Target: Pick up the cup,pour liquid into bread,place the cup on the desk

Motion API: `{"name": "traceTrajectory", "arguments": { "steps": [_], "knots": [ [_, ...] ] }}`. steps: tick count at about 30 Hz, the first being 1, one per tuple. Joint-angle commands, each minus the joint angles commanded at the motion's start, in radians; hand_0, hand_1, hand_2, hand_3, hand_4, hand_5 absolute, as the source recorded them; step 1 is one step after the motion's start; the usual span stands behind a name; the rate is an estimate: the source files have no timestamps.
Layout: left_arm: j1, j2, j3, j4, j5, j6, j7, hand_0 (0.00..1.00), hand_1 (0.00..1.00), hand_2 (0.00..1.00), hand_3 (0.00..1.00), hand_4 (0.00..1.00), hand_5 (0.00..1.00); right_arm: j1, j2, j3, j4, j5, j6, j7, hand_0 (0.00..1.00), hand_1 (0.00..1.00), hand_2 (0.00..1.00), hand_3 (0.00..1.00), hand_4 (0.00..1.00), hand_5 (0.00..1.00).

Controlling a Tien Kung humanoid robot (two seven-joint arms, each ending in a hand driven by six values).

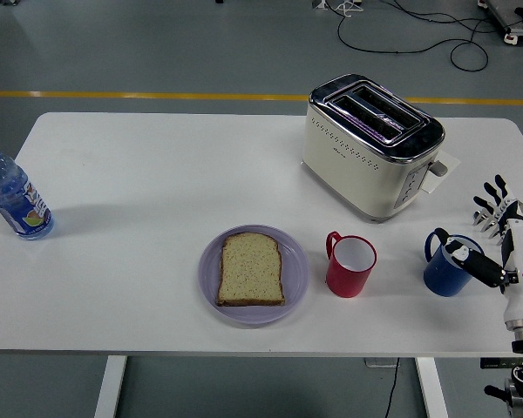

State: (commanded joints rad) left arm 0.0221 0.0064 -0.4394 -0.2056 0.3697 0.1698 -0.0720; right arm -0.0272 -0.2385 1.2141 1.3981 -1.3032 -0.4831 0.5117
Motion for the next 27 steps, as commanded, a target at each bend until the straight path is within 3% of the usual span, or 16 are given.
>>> {"name": "traceTrajectory", "arguments": {
  "steps": [7,10,16,21,27],
  "knots": [
    [-0.004,0.001,-0.003,0.0,0.003,0.001,0.0,0.647,0.656,0.651,0.534,0.305,0.763,-0.025,-0.069,-0.158,0.148,-0.016,0.033,-0.076,0.919,0.805,0.915,0.986,0.948,0.12],
    [-0.005,0.002,-0.005,0.0,0.003,0.001,0.0,0.647,0.655,0.65,0.534,0.305,0.764,-0.024,-0.074,-0.215,0.156,0.021,0.037,-0.084,0.904,0.802,0.91,0.967,0.949,0.121],
    [-0.01,0.001,-0.007,-0.001,0.002,0.0,0.0,0.647,0.655,0.649,0.533,0.305,0.763,0.012,-0.046,-0.28,0.066,0.126,0.035,-0.079,0.904,0.803,0.907,0.961,0.95,0.121],
    [-0.012,-0.001,-0.005,-0.001,-0.001,0.001,0.0,0.647,0.655,0.649,0.533,0.304,0.762,0.052,0.003,-0.291,-0.028,0.142,0.034,-0.077,0.905,0.802,0.906,0.959,0.948,0.12],
    [-0.012,-0.001,-0.004,-0.002,-0.004,0.0,0.0,0.647,0.655,0.649,0.533,0.305,0.762,0.088,0.022,-0.32,-0.087,0.148,0.032,-0.072,0.905,0.801,0.905,0.958,0.947,0.119]
  ]
}}
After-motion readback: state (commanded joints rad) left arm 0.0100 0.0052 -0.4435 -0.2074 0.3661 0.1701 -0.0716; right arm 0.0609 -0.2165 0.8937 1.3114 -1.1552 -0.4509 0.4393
